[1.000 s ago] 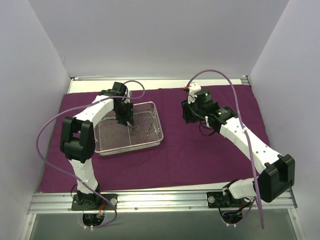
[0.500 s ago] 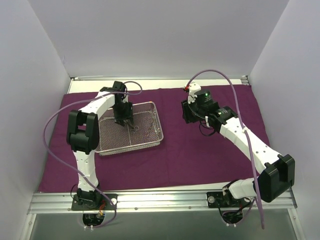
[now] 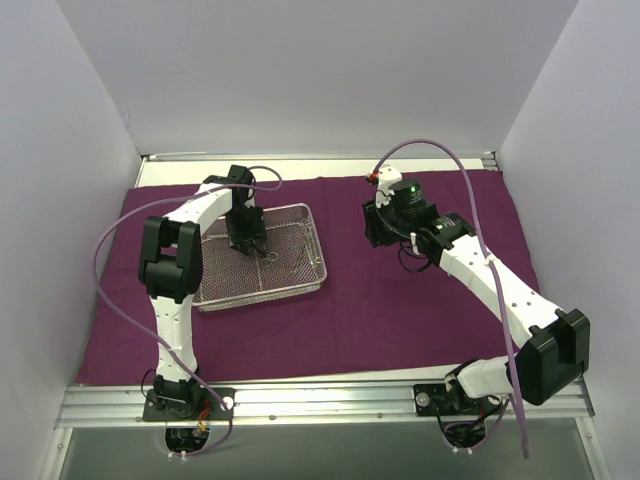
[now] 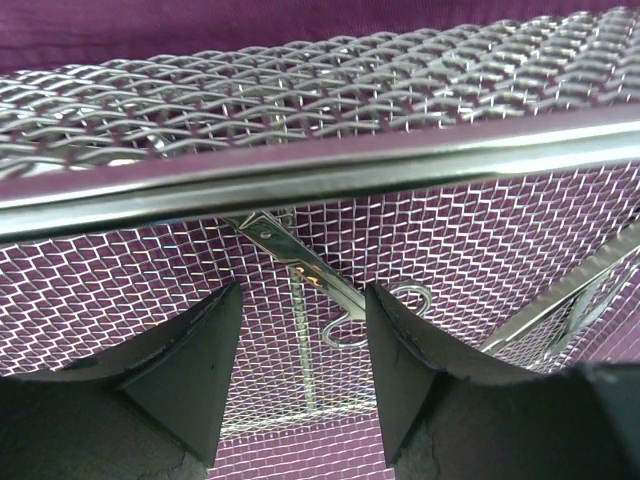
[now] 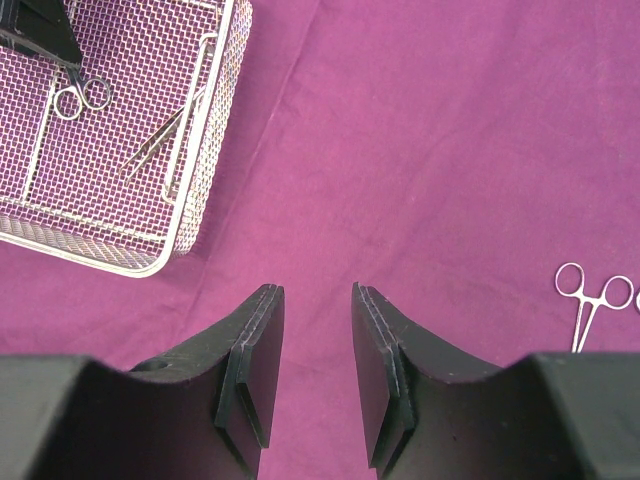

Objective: Open and lay out the surgical kit
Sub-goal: Adjust the medical item in the container, then pick up the medical item from the container.

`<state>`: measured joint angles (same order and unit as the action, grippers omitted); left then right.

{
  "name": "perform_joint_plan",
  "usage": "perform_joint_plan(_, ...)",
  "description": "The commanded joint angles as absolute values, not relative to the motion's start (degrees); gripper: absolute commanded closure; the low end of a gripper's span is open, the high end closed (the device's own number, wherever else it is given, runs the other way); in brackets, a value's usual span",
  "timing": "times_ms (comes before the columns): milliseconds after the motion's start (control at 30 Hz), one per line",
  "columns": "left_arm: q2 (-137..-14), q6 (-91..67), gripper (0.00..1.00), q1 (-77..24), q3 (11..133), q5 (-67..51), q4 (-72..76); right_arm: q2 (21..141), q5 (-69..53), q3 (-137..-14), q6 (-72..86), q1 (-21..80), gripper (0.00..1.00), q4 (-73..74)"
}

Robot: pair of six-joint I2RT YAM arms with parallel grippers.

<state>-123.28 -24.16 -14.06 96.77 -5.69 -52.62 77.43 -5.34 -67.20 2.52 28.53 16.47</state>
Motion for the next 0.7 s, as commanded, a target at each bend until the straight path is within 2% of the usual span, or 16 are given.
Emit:
perform_joint_plan(0,-124.1,-26.28,0.39,-13.71,99.14,-3.52,-51.5,76.55,-5.36,-67.41,1.84,28.56,0.66,15.21)
perform_joint_plan(133,-125.59,-26.72,0.39,-13.71,99.49,-2.03,-52.12,76.55,-5.45,-67.24,1.84,28.56,0.66,15.12)
perform_joint_plan(267,-126.21,-26.19,0.48,-13.89,98.62,-0.97,-52.65,76.55,-5.45,-67.15,1.76,28.56,0.66,14.94)
perform_joint_plan(300,-126.21,-26.02,0.53,-13.89,98.35,-0.53,-52.65,76.55,-5.45,-67.24,1.67,28.56,0.67,14.94)
perform_joint_plan(400,-126.21,-25.32,0.58,-14.15,97.38,1.3,-52.82,76.73,-5.36,-67.59,1.58,28.65,0.67,14.85)
perform_joint_plan(433,-126.38,-25.23,0.64,-14.24,97.3,1.49,-53.0,76.82,-5.36,-67.67,1.58,28.57,0.67,14.94)
perform_joint_plan(600,-126.56,-24.43,0.78,-14.24,96.5,1.58,-52.3,76.99,-5.45,-67.76,1.76,28.56,0.67,14.76)
perform_joint_plan(667,-126.12,-24.08,0.88,-14.24,96.5,1.49,-51.95,77.08,-5.36,-67.94,1.67,28.56,0.67,14.68)
